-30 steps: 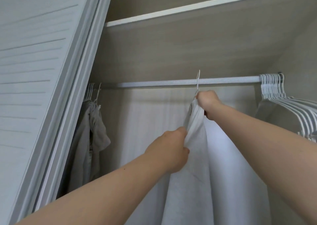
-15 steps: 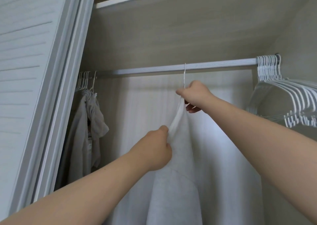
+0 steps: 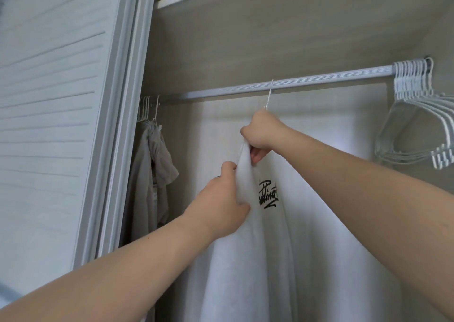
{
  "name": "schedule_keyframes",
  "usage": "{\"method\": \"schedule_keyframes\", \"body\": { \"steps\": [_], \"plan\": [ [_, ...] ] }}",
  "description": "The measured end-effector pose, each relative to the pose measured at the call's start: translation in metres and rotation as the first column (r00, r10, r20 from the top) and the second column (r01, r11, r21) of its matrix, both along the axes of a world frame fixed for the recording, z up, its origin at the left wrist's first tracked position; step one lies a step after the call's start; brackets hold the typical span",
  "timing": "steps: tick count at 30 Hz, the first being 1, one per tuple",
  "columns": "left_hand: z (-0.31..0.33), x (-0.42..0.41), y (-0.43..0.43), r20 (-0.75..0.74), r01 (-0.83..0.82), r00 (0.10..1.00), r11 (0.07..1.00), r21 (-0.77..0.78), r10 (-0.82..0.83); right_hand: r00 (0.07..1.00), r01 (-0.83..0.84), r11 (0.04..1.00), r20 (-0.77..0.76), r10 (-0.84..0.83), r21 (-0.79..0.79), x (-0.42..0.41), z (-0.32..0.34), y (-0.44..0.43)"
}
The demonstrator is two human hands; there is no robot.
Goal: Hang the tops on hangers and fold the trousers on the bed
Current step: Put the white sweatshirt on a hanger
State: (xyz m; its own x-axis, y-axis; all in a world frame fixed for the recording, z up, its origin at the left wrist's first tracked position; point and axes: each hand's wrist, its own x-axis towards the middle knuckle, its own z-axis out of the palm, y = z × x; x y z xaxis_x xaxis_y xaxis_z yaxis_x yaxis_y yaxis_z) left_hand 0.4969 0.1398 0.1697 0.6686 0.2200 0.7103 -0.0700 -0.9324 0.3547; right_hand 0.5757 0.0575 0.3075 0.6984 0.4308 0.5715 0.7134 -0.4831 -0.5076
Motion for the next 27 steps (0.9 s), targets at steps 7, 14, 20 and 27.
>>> {"method": "schedule_keyframes", "body": {
  "steps": [7,14,20,27],
  "plan": [
    [-0.002,-0.009,0.035,-0.026,-0.080,0.996,0.997,0.006,0.080,0.985,-0.162,0.983,0.078,0.155,0.081,0.016,-0.011,0.042],
    [-0.004,-0.009,0.075,-0.091,-0.226,0.970,0.974,-0.015,0.224,0.954,-0.267,0.962,0.157,0.255,0.061,0.036,-0.017,0.103],
    [-0.011,0.003,0.097,-0.138,-0.347,0.931,0.936,-0.052,0.338,0.926,-0.343,0.936,0.194,0.323,0.079,0.057,-0.021,0.152],
    [-0.015,0.020,0.119,-0.230,-0.576,0.788,0.816,0.052,0.571,0.889,-0.447,0.893,0.143,0.435,0.060,0.069,-0.015,0.217]
  ]
}}
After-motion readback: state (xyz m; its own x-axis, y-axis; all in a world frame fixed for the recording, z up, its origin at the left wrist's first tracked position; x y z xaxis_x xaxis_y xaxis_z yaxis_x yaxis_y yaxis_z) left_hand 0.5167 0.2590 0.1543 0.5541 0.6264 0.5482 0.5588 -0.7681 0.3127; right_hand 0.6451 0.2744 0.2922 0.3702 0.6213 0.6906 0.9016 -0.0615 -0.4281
